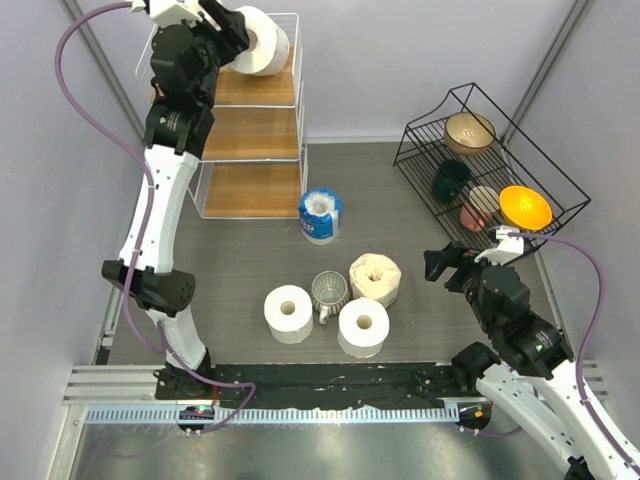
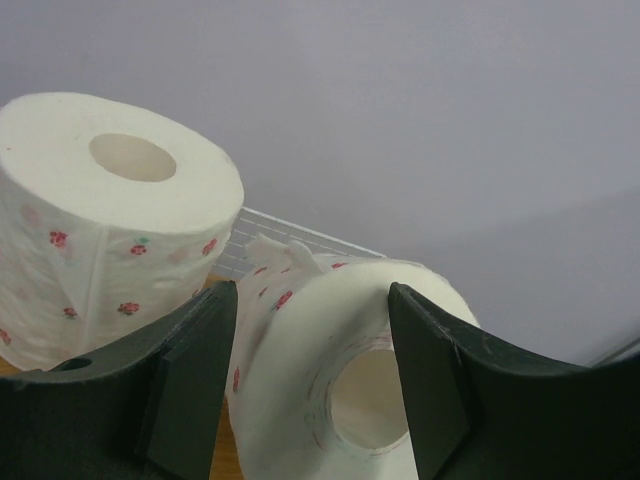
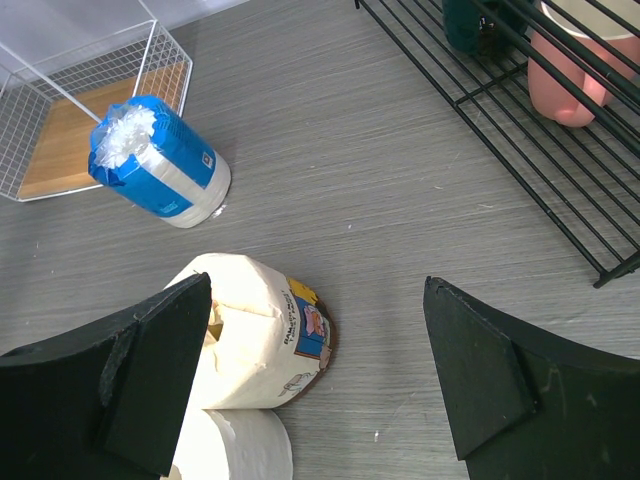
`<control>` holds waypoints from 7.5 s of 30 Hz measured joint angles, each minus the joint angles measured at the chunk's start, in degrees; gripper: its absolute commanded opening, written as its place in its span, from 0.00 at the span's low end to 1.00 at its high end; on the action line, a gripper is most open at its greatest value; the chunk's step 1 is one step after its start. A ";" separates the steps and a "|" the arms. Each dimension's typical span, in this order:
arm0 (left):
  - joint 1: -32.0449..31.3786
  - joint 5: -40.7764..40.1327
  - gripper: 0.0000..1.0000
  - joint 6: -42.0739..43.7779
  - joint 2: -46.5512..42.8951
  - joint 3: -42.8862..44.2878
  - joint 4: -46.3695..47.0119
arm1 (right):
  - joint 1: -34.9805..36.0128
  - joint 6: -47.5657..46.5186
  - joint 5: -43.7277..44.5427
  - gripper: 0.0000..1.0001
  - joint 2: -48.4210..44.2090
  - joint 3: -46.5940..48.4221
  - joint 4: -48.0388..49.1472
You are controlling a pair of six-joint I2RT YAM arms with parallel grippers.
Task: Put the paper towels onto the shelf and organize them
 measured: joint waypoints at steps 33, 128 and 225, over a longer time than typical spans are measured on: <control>3.87 7.58 0.69 -11.10 5.29 -7.02 25.11 | 0.00 0.02 0.04 0.92 0.90 0.00 -0.35; 24.94 37.33 0.86 -6.88 -57.00 -72.04 -1.68 | -1.07 -6.69 -6.27 0.98 38.40 28.68 8.85; -32.17 -4.11 0.37 -15.85 -47.21 -67.65 -30.14 | -0.98 6.38 -17.88 0.98 16.17 9.66 -14.99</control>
